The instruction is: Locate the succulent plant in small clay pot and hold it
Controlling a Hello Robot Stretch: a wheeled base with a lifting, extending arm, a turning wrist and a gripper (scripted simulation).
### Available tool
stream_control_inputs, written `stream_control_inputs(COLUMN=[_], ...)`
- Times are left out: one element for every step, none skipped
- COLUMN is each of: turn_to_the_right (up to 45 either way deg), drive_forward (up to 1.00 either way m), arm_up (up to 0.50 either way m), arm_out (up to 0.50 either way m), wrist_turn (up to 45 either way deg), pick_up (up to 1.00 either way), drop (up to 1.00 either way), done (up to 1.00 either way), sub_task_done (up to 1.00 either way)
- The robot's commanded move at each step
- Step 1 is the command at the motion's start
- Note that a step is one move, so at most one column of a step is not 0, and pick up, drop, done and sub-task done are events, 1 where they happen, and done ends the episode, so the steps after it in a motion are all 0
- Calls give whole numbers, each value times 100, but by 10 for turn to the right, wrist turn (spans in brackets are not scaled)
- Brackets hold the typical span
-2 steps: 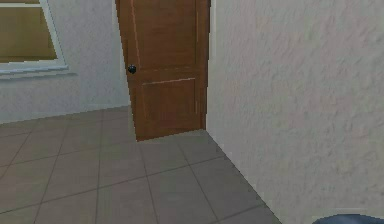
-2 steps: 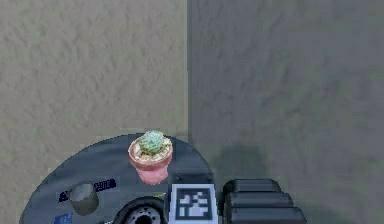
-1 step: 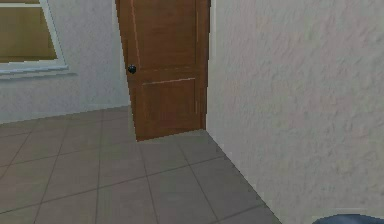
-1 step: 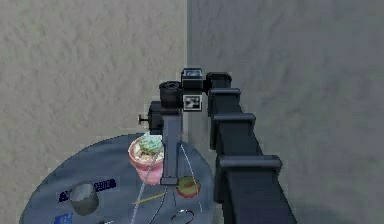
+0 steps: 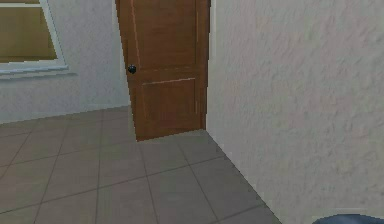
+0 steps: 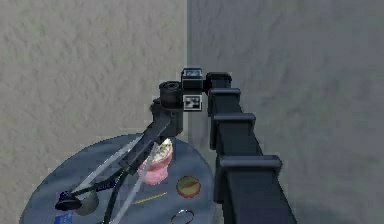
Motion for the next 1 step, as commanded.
stream_control_inputs(turn_to_the_right=[0], drive_forward=[0], arm_up=[0], arm_out=[0], wrist_turn=[450], pick_up=[0], drop=[0], done=[0], sub_task_done=[0])
